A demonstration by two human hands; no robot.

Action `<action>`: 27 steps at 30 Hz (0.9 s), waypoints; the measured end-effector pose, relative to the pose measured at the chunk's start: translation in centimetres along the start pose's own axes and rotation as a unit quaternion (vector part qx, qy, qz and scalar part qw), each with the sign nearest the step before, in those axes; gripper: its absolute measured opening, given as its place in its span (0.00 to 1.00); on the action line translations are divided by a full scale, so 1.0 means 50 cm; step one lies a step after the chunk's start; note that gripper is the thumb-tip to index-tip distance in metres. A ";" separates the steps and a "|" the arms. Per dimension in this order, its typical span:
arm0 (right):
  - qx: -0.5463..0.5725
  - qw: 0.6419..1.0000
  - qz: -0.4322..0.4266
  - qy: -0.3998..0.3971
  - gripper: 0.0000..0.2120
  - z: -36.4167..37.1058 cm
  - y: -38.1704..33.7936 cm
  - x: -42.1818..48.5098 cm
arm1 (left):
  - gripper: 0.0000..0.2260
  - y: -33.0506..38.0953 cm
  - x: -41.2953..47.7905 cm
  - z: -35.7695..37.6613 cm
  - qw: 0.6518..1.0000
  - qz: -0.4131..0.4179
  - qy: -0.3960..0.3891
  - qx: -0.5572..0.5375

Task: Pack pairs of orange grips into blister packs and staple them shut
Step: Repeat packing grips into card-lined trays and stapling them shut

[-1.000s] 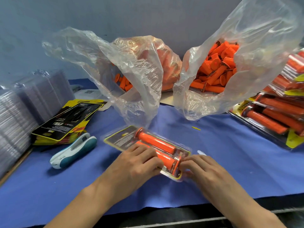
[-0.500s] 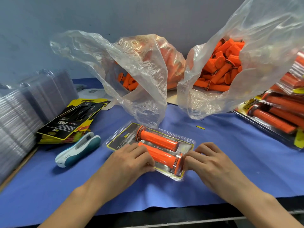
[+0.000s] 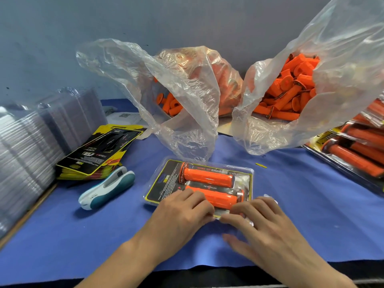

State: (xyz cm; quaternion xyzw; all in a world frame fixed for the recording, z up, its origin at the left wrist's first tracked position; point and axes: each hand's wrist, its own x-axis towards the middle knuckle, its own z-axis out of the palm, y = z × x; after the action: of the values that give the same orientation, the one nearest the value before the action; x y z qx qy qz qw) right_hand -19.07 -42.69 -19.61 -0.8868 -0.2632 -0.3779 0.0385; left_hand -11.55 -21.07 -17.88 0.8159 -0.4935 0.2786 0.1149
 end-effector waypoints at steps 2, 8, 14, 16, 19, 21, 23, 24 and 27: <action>-0.058 0.998 -0.001 -0.022 0.06 0.006 0.000 0.002 | 0.10 0.010 0.007 0.008 1.000 0.005 0.003 0.011; -0.089 0.993 0.034 -0.065 0.04 -0.001 0.031 -0.008 | 0.05 -0.008 -0.004 0.002 0.999 0.002 -0.025 0.037; -0.111 0.990 0.064 -0.061 0.04 -0.008 0.063 -0.020 | 0.08 -0.051 -0.023 -0.024 0.998 -0.037 -0.026 0.034; -0.113 0.989 0.070 -0.060 0.03 -0.011 0.073 -0.023 | 0.10 -0.068 -0.028 -0.030 0.998 -0.045 -0.031 0.044; -0.113 0.989 0.076 -0.052 0.04 -0.012 0.078 -0.025 | 0.11 -0.091 -0.031 -0.034 0.996 -0.048 -0.035 0.064; -0.113 0.989 0.083 -0.048 0.07 -0.014 0.077 -0.025 | 0.11 -0.102 -0.036 -0.034 0.996 -0.052 -0.031 0.062; -0.116 0.989 0.084 -0.046 0.07 -0.017 0.072 -0.025 | 0.10 -0.107 -0.042 -0.030 0.996 -0.054 -0.036 0.057; -0.118 0.988 0.084 -0.049 0.06 -0.018 0.068 -0.025 | 0.09 -0.107 -0.045 -0.026 0.996 -0.054 -0.043 0.053; -0.116 0.987 0.089 -0.058 0.05 -0.021 0.057 -0.024 | 0.08 -0.103 -0.053 -0.013 0.995 -0.059 -0.069 0.034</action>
State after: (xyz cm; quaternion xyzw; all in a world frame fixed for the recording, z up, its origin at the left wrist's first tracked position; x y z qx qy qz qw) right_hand -19.06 -45.94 -19.32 -0.9258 -0.1390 -0.3485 -0.0466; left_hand -8.22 -16.29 -18.40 0.8644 -0.4414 0.2306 0.0692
